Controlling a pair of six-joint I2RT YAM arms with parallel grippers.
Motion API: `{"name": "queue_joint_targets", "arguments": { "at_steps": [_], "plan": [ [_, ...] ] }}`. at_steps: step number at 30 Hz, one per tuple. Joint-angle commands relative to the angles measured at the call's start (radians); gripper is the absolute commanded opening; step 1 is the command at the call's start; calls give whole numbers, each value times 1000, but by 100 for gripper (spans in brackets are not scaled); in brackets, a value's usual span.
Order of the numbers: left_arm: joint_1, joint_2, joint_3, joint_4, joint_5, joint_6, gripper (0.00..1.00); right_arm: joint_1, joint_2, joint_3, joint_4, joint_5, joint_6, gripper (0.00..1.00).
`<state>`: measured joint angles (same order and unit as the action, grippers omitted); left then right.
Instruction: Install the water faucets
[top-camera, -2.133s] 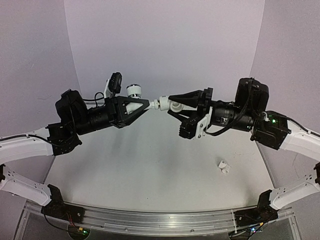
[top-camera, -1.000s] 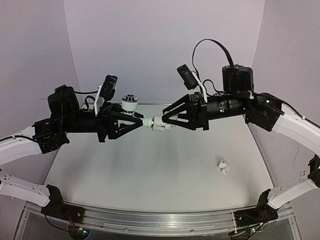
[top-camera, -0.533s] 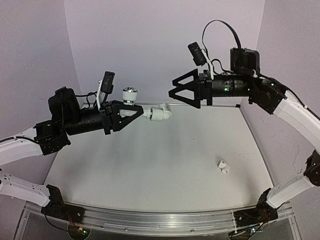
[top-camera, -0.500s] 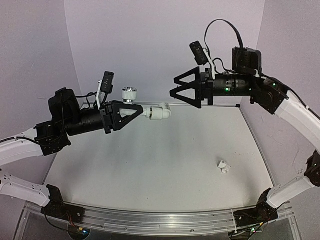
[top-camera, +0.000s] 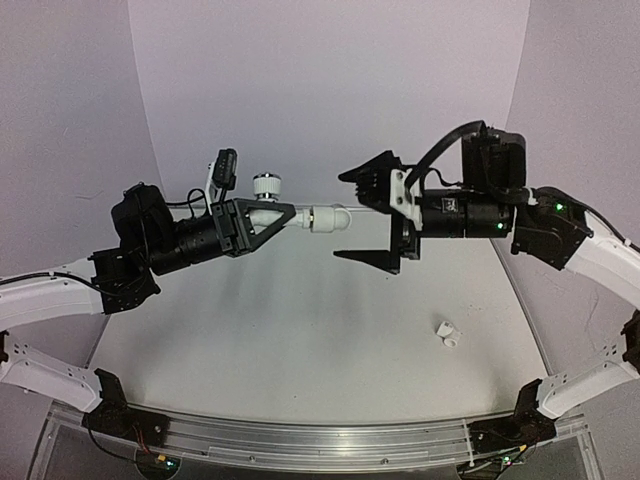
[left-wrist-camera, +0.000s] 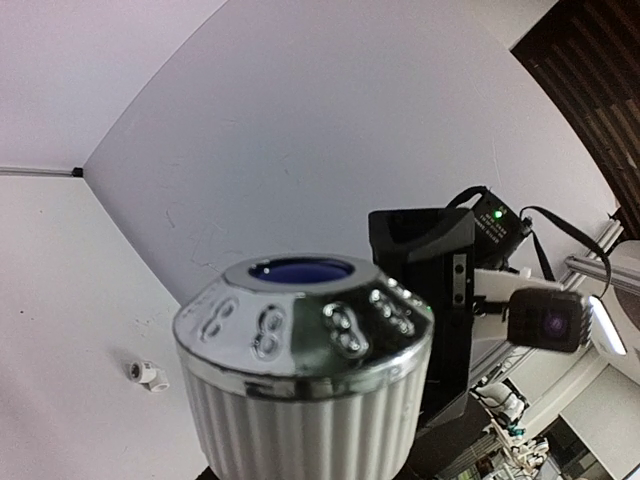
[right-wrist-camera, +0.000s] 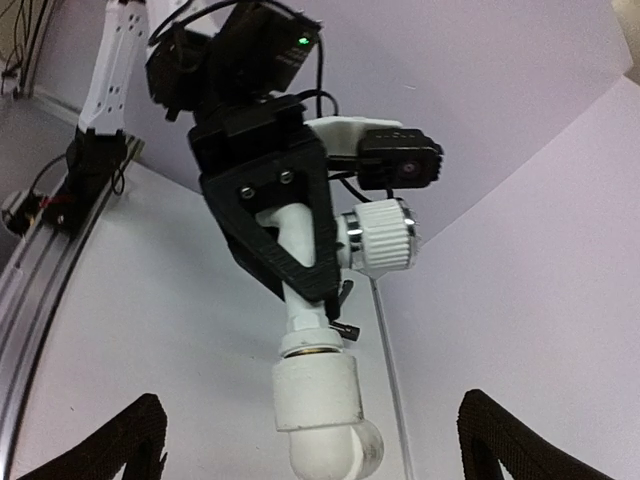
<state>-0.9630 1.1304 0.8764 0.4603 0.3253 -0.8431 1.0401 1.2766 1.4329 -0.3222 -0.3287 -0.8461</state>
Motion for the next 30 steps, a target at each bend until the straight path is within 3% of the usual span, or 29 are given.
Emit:
{"name": "queue_joint_targets", "arguments": {
  "at_steps": [1, 5, 10, 25, 27, 30],
  "plan": [
    [3, 5, 40, 173, 62, -69, 0, 32, -15, -24, 43, 125, -229, 95],
    [3, 25, 36, 232, 106, -92, 0, 59, -9, -62, 90, 167, -299, 90],
    [3, 43, 48, 243, 150, -97, 0, 76, -3, -90, 166, 211, -319, 76],
    [3, 76, 67, 250, 230, -47, 0, 81, -5, -77, 187, 217, -280, 22],
    [3, 72, 73, 217, 240, -23, 6, 81, -9, -80, 187, 215, -293, 14],
    [3, 63, 86, 159, 262, 28, 22, 81, -17, -87, 187, 203, -323, 3]
  ]
}}
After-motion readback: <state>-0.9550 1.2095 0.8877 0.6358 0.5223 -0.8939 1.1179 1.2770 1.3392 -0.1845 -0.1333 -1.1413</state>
